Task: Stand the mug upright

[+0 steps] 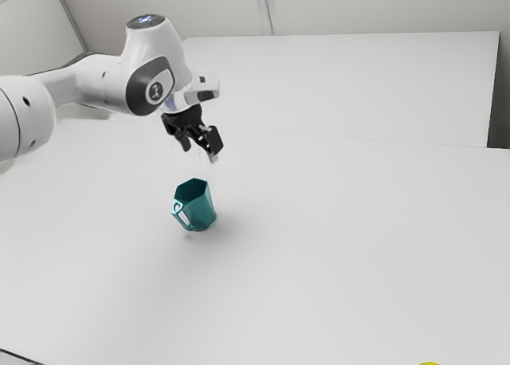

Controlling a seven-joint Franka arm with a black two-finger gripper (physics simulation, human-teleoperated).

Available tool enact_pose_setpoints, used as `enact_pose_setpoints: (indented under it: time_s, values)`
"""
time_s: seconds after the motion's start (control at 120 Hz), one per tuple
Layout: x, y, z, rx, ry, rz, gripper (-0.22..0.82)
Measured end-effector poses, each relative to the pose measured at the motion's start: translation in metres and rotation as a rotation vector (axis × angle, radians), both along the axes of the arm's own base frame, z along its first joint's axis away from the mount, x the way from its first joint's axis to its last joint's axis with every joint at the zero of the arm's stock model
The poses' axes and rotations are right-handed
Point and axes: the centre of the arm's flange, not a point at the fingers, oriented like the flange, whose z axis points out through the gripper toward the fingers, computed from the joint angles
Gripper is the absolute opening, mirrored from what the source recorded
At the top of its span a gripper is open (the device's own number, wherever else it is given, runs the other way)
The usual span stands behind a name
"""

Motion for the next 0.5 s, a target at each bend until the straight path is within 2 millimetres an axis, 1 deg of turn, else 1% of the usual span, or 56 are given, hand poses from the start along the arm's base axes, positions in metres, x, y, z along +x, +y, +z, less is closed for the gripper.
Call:
enact_pose_setpoints:
  time_s: [0.05,0.108,0.183,0.225,0.325,0.375,0.442,0.5]
  values:
    - [0.002,0.005,0.025,-0.001,-0.019,0.008,0.55]
    - [0.003,0.017,0.047,-0.002,-0.033,0.028,0.56]
    - [0.010,0.037,0.066,-0.012,-0.025,0.062,0.56]
    - [0.009,0.051,0.077,-0.027,-0.024,0.085,0.57]
    - [-0.006,0.085,0.107,-0.054,-0.028,0.130,0.57]
    - [-0.016,0.099,0.118,-0.063,-0.026,0.148,0.58]
    - [-0.027,0.117,0.127,-0.071,-0.021,0.171,0.58]
    - [-0.034,0.134,0.130,-0.076,-0.014,0.193,0.58]
